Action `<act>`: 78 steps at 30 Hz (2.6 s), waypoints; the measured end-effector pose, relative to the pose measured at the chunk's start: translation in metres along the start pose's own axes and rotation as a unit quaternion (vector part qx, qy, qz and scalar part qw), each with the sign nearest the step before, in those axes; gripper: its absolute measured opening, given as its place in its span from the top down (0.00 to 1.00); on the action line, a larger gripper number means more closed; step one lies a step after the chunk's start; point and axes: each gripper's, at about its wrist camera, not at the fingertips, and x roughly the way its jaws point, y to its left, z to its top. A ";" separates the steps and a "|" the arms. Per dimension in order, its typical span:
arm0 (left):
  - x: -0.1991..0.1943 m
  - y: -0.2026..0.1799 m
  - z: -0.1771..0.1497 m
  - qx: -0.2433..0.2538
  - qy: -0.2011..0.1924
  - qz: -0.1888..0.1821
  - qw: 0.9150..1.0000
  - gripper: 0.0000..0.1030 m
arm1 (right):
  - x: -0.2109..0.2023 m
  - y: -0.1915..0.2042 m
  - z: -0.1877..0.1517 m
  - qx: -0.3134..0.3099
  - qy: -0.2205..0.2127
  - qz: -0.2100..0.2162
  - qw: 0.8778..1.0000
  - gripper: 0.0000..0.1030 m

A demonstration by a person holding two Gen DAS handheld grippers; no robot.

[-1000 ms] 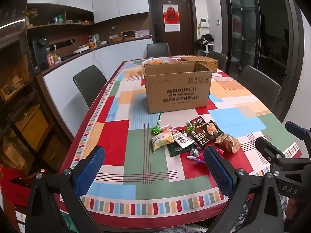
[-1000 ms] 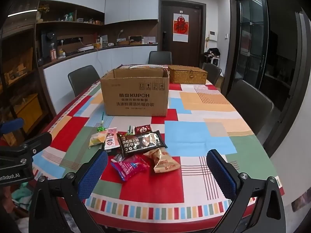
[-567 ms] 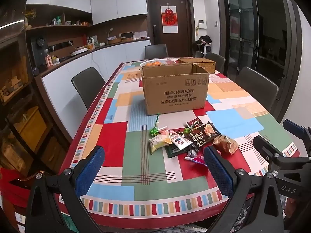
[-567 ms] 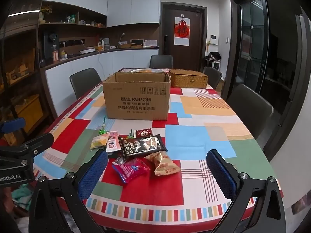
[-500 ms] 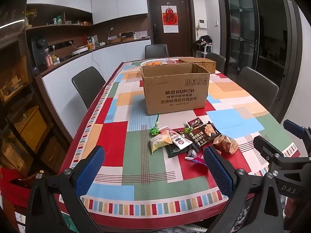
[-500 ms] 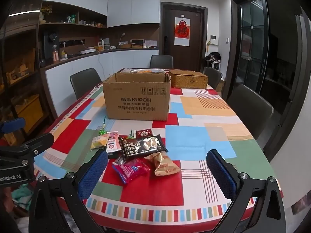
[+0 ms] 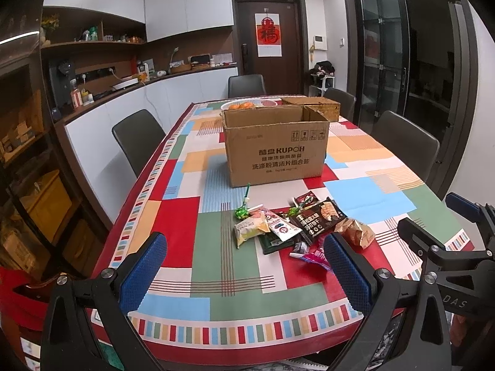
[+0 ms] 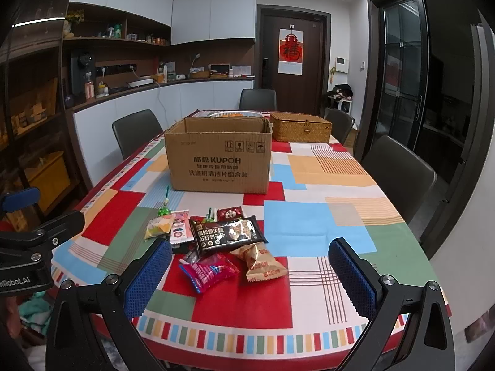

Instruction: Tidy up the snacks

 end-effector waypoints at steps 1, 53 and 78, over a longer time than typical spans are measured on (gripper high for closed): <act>-0.001 -0.001 0.000 0.001 -0.001 0.000 1.000 0.00 | 0.000 0.000 0.000 0.000 0.000 0.000 1.000 0.00; 0.005 -0.005 -0.007 0.019 0.008 0.001 1.000 0.00 | 0.005 -0.006 -0.003 0.012 0.006 0.014 1.000 0.00; 0.096 -0.073 -0.005 0.148 0.126 -0.101 0.976 0.18 | 0.088 -0.040 -0.015 -0.003 0.113 0.031 0.993 0.02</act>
